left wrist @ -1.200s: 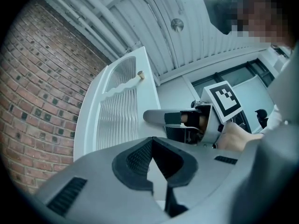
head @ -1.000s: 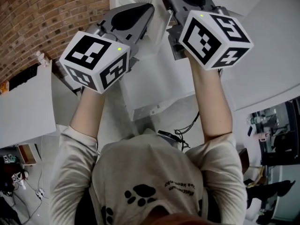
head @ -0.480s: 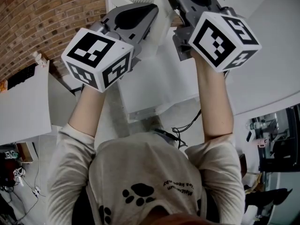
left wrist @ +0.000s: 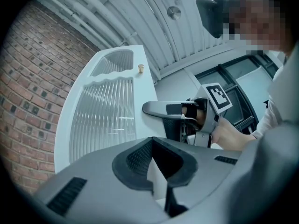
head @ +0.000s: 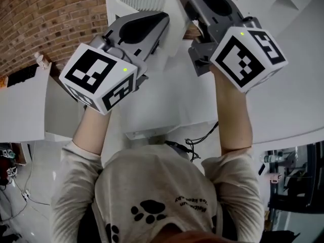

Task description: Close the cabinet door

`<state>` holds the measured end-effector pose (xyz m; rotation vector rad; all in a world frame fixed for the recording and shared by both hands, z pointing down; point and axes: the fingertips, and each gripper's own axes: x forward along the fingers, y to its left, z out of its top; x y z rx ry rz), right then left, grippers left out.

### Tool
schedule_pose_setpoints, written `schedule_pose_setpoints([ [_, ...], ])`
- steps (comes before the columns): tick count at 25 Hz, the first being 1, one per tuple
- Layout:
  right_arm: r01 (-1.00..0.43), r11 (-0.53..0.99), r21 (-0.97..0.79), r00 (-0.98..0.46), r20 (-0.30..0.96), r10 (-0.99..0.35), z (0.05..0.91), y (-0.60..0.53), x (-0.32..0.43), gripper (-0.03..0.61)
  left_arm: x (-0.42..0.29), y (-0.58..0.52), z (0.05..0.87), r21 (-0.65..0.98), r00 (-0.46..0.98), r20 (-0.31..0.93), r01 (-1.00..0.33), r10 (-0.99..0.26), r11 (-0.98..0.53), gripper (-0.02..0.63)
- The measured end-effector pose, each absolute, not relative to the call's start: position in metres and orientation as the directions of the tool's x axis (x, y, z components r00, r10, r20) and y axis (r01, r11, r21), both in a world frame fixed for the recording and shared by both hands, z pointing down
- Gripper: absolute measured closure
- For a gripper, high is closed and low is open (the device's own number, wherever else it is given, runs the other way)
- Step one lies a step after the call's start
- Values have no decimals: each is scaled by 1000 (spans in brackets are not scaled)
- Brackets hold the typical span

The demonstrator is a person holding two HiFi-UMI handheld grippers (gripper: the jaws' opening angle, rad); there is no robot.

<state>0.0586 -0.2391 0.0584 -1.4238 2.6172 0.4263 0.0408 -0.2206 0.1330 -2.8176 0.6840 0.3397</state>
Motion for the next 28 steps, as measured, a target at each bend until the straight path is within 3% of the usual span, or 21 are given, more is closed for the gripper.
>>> schedule_pose_setpoints([
  [28,-563,814,144,-822,-200,-533,63,-343,149,483,136,-306,141,-110,707,-236,-701,-667,-704,604],
])
